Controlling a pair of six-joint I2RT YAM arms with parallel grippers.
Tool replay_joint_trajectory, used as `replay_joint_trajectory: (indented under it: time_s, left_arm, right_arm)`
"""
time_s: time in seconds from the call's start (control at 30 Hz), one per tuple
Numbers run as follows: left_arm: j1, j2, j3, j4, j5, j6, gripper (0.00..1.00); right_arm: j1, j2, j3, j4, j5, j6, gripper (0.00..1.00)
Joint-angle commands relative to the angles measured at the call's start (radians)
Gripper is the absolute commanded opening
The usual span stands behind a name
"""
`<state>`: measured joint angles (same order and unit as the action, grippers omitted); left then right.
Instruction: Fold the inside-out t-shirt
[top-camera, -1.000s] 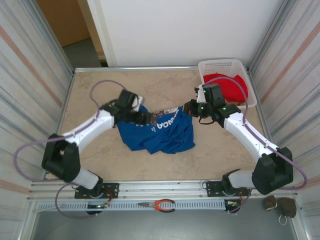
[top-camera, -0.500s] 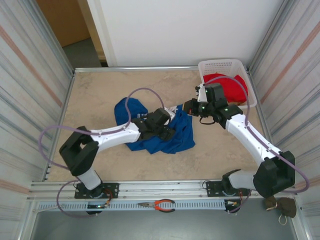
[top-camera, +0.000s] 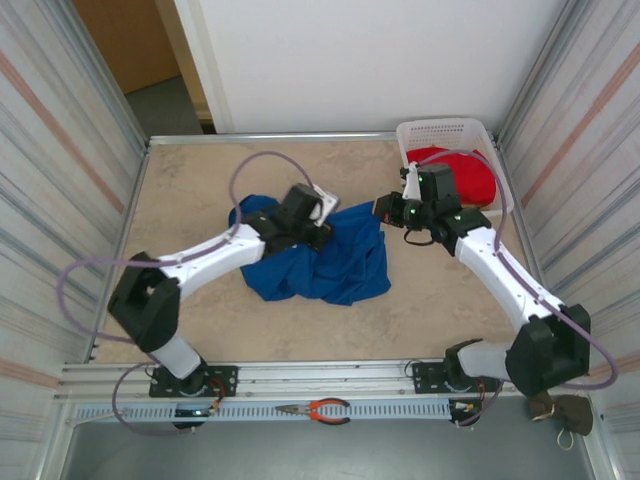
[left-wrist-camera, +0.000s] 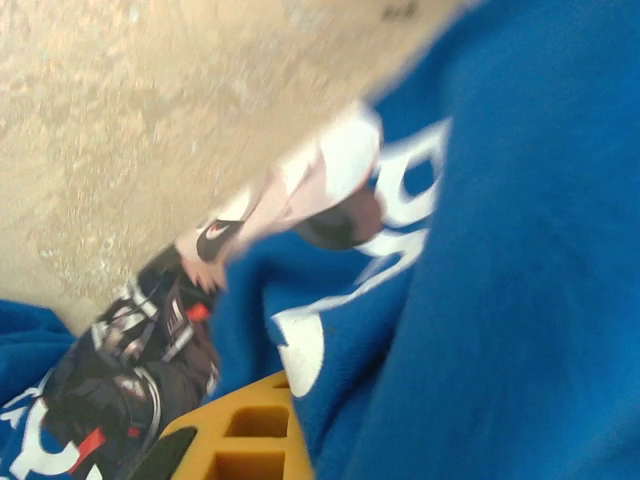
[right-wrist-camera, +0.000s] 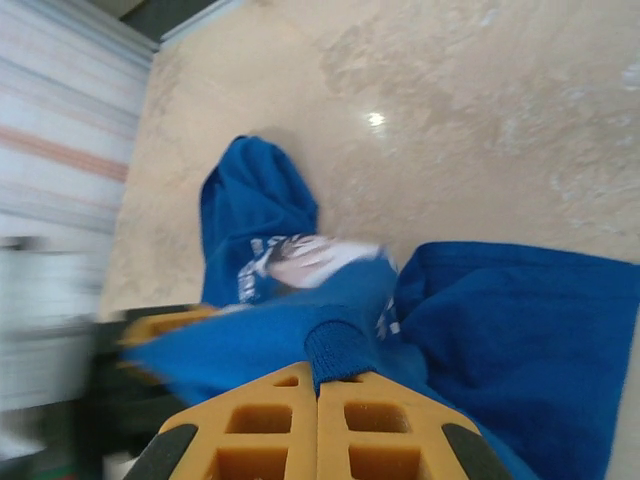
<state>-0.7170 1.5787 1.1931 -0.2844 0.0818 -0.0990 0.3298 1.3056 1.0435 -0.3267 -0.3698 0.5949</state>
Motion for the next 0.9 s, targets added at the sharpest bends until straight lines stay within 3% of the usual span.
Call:
replay_joint_trajectory:
  time_s: [0.0, 0.1, 0.13, 0.23, 0.3, 0.47, 0.57, 0.7, 0.87]
  left_arm:
    - [0.084, -0.123, 0.002, -0.025, 0.347, -0.034, 0.00]
    - [0.145, -0.185, -0.030, 0.012, 0.493, -0.080, 0.00]
    - [0.161, -0.198, -0.039, 0.024, 0.526, -0.094, 0.00]
    - [0.196, -0.228, -0.057, 0.042, 0.573, -0.129, 0.00]
    - [0.208, -0.232, -0.062, 0.044, 0.585, -0.147, 0.00]
    - [0.225, -0.224, -0.057, 0.042, 0.567, -0.200, 0.00]
    - [0.238, -0.213, -0.056, 0.049, 0.573, -0.230, 0.00]
    - [0.241, -0.205, -0.045, 0.056, 0.590, -0.254, 0.00]
    - [0.241, -0.202, -0.035, 0.062, 0.596, -0.280, 0.00]
  right_arm:
    - [-0.018, 0.094, 0.033, 0.054, 0.042, 0.009, 0.00]
    - [-0.022, 0.173, 0.093, 0.057, 0.025, 0.003, 0.00]
    - [-0.019, 0.187, 0.108, 0.051, 0.017, 0.001, 0.04]
    - [0.003, 0.153, 0.110, 0.025, 0.015, -0.014, 0.44]
    - [0.045, 0.084, 0.084, -0.006, 0.059, -0.020, 0.57]
    - [0.256, -0.100, -0.019, -0.089, 0.272, -0.008, 0.63]
    - [0.387, -0.153, -0.080, -0.071, 0.361, 0.046, 0.59]
    - [0.515, -0.116, -0.091, -0.029, 0.447, 0.075, 0.59]
    - [0.575, 0.036, -0.031, 0.028, 0.496, 0.068, 0.70]
